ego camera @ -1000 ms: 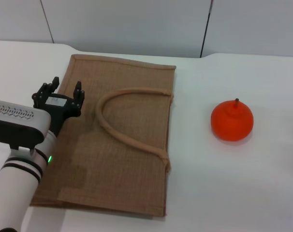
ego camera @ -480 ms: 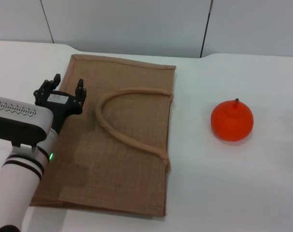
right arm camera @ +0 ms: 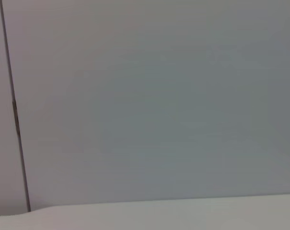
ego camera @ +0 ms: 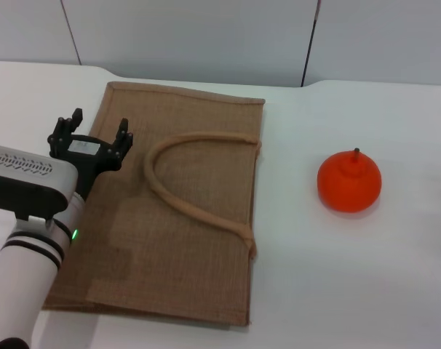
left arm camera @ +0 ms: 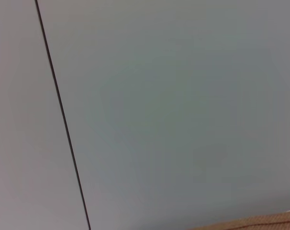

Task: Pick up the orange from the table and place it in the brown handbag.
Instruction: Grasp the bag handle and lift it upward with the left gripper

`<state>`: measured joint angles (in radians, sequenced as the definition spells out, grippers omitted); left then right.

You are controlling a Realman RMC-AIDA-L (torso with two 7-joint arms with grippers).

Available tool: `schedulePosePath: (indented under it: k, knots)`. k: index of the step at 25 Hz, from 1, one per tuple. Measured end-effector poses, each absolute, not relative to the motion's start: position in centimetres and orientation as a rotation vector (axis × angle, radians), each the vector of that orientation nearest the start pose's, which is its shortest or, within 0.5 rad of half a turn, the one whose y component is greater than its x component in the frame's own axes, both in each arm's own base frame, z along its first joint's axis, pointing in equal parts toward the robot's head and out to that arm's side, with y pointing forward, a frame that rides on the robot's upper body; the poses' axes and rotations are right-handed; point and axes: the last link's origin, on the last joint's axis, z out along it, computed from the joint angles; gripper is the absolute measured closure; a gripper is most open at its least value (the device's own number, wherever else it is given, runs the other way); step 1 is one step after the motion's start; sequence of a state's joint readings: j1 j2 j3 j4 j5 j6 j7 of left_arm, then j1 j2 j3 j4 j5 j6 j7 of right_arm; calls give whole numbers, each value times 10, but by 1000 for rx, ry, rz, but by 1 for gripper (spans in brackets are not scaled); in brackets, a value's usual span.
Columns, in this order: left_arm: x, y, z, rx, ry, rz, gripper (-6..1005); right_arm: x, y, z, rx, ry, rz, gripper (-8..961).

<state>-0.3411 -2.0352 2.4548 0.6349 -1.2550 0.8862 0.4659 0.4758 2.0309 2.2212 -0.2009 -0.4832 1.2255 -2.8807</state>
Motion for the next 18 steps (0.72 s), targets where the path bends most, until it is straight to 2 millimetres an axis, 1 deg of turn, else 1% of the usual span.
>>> schedulePosePath:
  k: [4, 9, 13, 16, 18]
  knots:
    - [-292, 331, -55, -1639, -552, -462, 217, 379, 297, -6, -1570, 731, 582, 149]
    - [-289, 333, -54, -1628, -580, -484, 225, 382, 297, -6, -1572, 743, 567, 149]
    - [-278, 338, -53, -1649, -592, -525, 226, 383, 298, -6, -1573, 747, 561, 149]
    - [-268, 339, -49, -1689, -570, -556, 227, 383, 298, -6, -1574, 749, 559, 149]
    - [-263, 342, -47, -1721, -586, -563, 228, 384, 298, -7, -1576, 756, 551, 149]
